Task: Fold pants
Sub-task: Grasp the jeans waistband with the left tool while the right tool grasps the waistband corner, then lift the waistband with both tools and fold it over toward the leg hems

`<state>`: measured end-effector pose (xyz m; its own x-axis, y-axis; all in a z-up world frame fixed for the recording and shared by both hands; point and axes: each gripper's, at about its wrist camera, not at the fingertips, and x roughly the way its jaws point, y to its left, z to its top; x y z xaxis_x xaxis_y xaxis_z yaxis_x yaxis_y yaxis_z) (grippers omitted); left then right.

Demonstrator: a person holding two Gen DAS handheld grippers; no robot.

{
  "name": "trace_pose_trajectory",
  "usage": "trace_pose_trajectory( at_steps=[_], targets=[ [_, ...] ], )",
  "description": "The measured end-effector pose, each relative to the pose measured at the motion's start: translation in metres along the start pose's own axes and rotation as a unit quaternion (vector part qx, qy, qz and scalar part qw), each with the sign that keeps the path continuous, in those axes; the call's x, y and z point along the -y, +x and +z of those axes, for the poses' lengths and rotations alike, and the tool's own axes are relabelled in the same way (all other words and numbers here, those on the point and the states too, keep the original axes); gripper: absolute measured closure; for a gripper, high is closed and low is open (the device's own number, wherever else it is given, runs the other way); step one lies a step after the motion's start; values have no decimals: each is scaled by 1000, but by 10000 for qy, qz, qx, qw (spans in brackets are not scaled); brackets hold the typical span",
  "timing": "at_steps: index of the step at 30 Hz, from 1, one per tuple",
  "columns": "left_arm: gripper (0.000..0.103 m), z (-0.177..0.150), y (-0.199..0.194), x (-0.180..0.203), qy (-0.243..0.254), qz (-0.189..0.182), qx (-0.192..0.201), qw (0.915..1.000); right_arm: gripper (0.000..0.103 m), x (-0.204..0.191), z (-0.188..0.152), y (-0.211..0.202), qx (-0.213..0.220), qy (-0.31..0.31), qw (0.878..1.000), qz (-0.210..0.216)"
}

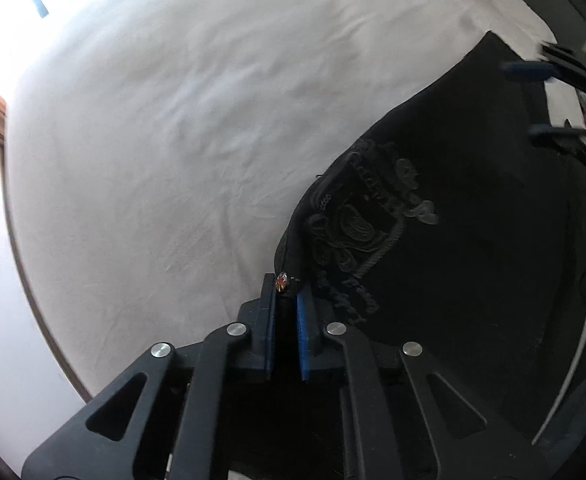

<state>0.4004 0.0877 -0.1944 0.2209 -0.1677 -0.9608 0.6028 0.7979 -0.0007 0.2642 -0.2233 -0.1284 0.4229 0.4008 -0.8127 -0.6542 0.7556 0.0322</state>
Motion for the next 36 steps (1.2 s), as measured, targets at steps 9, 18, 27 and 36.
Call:
trace_pose_trajectory(
  at_steps=[9,18,27,36],
  targets=[
    [97,-46,-35,55,531,680,897,9922,54,-8,31,30,-367,-792,9961,135],
    [97,-57,-66,64,375,693,1143,9903,56,-13,29,48,-965,-1346,9859,222],
    [97,-71,-80,66,347,623,1195,9903,78,-10,31,71,-1237,-1409,9821,159],
    [97,-71,-80,66,202,602,1256,9900,94,-15,32,60,-1110,-1263,9857,114]
  ],
)
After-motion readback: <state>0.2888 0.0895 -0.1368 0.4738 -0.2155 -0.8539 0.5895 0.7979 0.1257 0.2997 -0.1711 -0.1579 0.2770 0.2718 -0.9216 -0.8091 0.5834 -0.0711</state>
